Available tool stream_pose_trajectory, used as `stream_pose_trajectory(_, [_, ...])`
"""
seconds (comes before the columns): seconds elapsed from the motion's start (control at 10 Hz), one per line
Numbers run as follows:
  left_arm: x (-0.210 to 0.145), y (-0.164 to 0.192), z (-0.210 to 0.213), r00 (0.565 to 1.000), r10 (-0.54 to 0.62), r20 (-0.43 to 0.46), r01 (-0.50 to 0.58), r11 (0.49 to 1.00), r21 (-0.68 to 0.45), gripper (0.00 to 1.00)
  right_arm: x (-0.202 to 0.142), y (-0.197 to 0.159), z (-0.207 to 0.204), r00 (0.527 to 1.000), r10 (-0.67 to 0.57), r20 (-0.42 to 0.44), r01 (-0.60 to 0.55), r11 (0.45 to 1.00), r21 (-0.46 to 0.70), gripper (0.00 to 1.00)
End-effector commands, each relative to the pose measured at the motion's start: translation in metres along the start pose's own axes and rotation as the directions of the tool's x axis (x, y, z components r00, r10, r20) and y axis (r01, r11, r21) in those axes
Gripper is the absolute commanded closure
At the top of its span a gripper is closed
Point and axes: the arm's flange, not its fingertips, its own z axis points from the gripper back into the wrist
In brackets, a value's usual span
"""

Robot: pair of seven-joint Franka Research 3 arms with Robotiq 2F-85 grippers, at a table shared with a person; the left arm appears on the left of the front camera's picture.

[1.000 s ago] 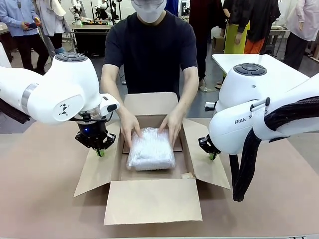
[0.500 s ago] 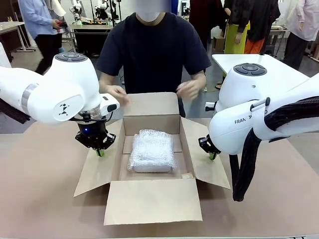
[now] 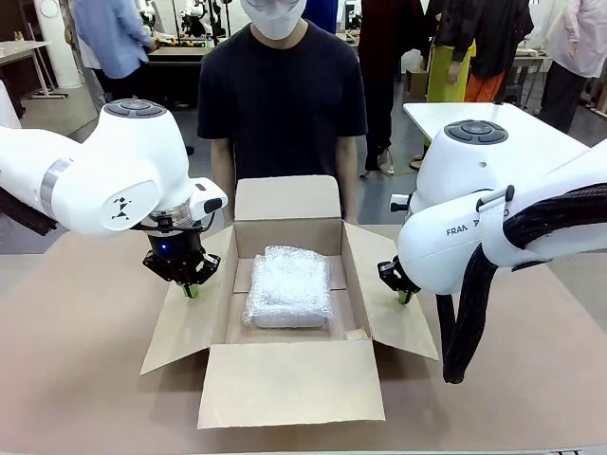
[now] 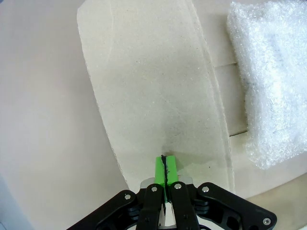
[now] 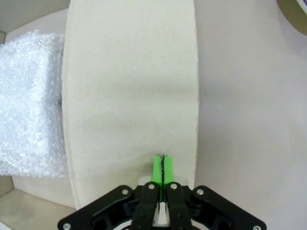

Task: Wrap the clocks to prevent damage.
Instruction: Once the human has placed the objects inside and stepped back, release both hands from the side flaps of the Package Box.

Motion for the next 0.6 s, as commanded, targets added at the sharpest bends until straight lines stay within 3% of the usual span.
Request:
stream_pose_trajectory(0.0, [0.0, 0.0, 0.0, 1.0, 0.0, 0.0, 0.0, 1.0, 0.0, 1.0, 0.0, 0.0, 0.0, 1.0, 0.006, 0.001, -0.006, 1.0, -0.005, 0.99])
stream_pose_trajectory(0.1, [-0.005, 0.02, 0.021, 0.997, -0.056, 0.062, 0.059, 0.997, -0.052, 1.0, 0.0, 0.0, 0.0, 1.0, 0.0, 0.0, 0.0, 1.0, 0.0, 0.99])
stream_pose_trajectory(0.2, [-0.002, 0.042, 0.064, 0.963, -0.241, 0.12, 0.249, 0.967, -0.06, 1.0, 0.005, -0.01, 0.038, 0.991, 0.13, 0.024, -0.131, 0.991, 0.013, 0.99])
stream_pose_trajectory(0.4, [-0.026, 0.077, 0.122, 0.874, -0.455, 0.169, 0.468, 0.883, -0.043, 1.0, 0.002, -0.031, 0.099, 0.939, 0.344, -0.01, -0.344, 0.937, -0.061, 0.99])
stream_pose_trajectory(0.5, [-0.025, 0.094, 0.144, 0.81, -0.56, 0.175, 0.575, 0.817, -0.049, 1.0, 0.0, -0.046, 0.13, 0.908, 0.417, -0.036, -0.419, 0.905, -0.071, 0.99])
